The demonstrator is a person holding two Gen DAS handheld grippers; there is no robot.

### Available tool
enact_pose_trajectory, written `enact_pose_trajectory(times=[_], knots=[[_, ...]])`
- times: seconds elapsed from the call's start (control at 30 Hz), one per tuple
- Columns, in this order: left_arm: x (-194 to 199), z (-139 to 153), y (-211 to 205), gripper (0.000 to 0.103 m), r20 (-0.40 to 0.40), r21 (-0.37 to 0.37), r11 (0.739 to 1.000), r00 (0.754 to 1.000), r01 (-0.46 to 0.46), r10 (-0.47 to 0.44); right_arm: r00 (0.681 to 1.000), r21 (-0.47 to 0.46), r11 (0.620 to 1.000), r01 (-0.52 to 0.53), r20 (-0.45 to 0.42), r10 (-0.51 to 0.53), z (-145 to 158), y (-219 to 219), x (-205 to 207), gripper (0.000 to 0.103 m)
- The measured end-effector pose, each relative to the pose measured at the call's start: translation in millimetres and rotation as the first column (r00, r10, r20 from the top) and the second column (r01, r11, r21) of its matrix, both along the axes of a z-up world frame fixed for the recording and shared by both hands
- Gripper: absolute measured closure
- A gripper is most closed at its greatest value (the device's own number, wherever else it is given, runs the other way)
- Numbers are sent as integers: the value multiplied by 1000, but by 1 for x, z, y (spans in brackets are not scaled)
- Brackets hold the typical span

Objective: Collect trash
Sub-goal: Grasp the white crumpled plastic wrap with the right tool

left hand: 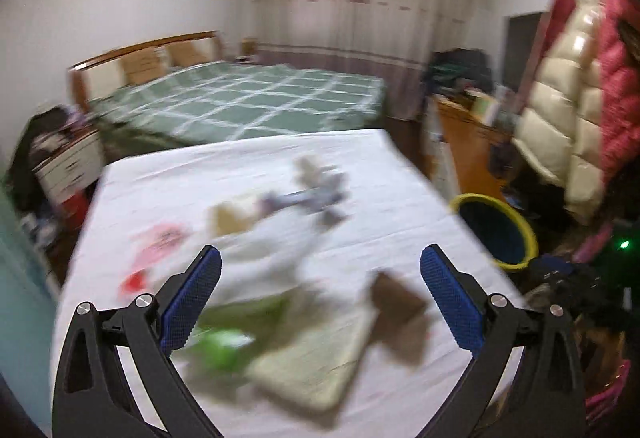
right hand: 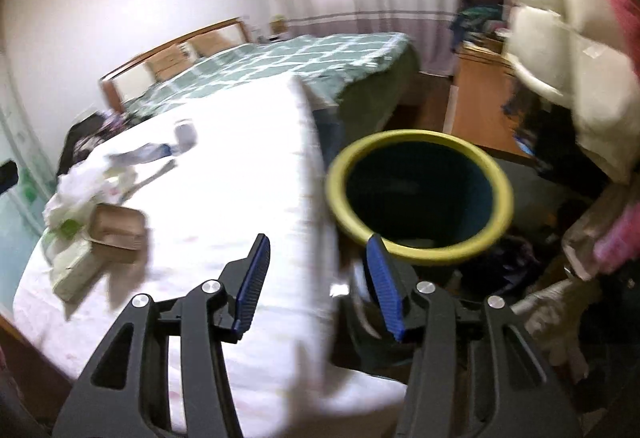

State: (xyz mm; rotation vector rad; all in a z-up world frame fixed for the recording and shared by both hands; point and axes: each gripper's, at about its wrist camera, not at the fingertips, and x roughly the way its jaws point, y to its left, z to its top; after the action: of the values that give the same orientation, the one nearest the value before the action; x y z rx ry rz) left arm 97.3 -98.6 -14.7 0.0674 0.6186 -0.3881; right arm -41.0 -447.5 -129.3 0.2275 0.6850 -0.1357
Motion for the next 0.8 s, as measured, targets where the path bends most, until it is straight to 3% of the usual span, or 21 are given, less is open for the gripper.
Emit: enact_pose_trajectory(times=[0.2,0.4,0.53,0.8], knots=[[-10,-14,83,5,9,25,983,983,-184,184,982,7,982,-190,14,190,14,76,46,54],[-14,-18,123,5,23,10,971,971,-239,239,936,22,938,-347,66,345,36,149,82,54],[-14,-21,127,5,24,9,971,971,-239,239,920,74,918,-390,83,384,43,178,107,54],[-18,-30,116,5,22,30,970,970,-242,241,937,193,917,-349,46,347,38,197,142,54]])
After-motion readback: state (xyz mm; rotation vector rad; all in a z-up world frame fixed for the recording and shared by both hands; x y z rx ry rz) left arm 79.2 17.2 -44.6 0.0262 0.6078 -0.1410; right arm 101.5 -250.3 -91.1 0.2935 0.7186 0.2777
